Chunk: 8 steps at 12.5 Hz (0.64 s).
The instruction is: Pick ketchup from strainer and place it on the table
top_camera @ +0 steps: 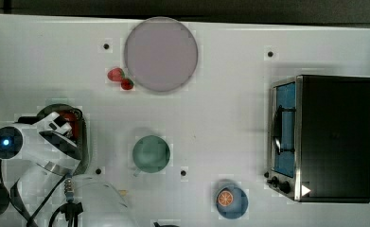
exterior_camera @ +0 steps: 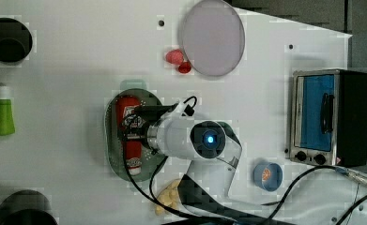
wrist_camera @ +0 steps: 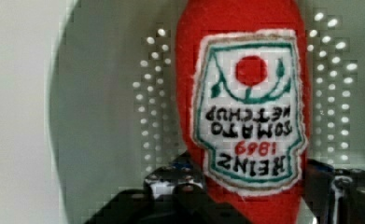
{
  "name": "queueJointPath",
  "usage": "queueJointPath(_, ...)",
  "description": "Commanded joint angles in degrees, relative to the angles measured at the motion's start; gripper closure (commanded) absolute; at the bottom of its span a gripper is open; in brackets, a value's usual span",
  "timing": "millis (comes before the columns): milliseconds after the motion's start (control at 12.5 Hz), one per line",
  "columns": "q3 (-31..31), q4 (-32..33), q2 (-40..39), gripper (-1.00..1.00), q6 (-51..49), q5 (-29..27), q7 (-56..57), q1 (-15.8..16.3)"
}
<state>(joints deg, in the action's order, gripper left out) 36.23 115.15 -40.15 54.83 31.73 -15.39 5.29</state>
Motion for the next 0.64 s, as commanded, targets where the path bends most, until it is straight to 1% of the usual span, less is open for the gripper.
queueJointPath(80,0.83,0.43,3.58,-0.21,-1.93,0.12,-2.5,-0.05)
queueJointPath(240,2.97,1.01,8.23,-0.21,-4.39,-1.38,-2.51,-1.33)
queueJointPath(320,4.12,0.81,10.89,-0.21,-5.59,-3.59,-2.52,-2.07)
queueJointPath(480,6.34,0.38,16.42,-0.21,-7.47,-10.73,-2.51,-3.84)
queueJointPath(560,7.35,0.06,18.93,-0.21,-9.33,-14.55,-2.46,-4.56)
queueJointPath(640,7.88,-0.47,21.18,-0.21,-12.13,-17.18,-1.76,-5.04)
